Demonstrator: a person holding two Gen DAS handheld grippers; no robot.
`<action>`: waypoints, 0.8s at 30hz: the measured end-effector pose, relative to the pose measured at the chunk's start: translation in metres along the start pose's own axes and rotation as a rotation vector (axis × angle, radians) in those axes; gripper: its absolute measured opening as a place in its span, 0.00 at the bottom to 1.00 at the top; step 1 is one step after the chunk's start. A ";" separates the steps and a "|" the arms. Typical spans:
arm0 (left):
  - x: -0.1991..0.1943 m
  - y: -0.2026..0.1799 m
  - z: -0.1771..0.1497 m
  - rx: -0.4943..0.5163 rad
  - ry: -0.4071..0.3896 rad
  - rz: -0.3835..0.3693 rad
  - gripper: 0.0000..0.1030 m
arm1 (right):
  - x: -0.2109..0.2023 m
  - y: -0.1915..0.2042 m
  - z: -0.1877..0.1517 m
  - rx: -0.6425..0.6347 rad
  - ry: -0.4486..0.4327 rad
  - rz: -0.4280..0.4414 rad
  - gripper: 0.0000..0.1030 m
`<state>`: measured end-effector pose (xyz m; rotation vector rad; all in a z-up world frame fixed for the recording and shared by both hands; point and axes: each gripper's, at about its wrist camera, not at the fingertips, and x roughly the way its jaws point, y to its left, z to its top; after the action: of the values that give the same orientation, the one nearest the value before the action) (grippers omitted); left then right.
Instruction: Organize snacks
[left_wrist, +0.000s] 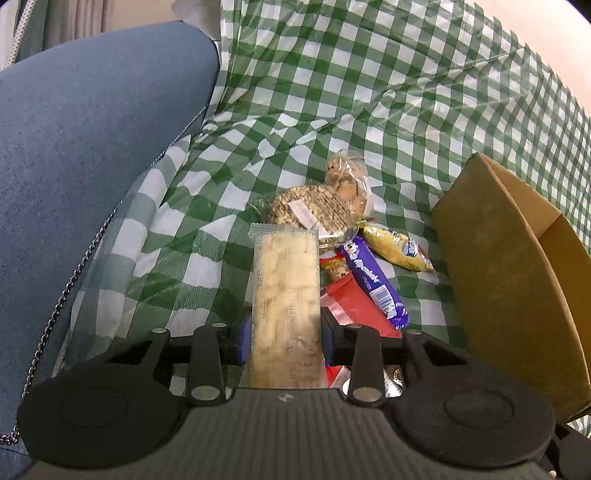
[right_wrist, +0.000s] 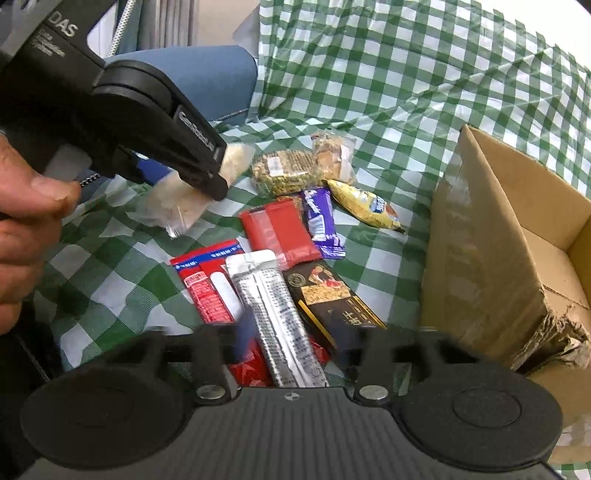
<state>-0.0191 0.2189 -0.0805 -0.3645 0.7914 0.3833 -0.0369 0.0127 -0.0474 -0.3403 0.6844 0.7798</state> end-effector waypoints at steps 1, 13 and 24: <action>0.002 0.000 0.000 -0.003 0.007 0.000 0.39 | 0.000 0.001 -0.001 -0.005 0.002 0.010 0.56; 0.026 -0.007 -0.008 0.035 0.114 0.021 0.39 | 0.012 -0.005 -0.006 0.005 0.072 -0.002 0.54; 0.021 -0.010 -0.008 0.056 0.075 0.020 0.39 | 0.009 -0.001 -0.003 0.004 0.034 0.011 0.05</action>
<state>-0.0057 0.2106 -0.0990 -0.3202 0.8774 0.3673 -0.0321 0.0154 -0.0557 -0.3476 0.7198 0.7844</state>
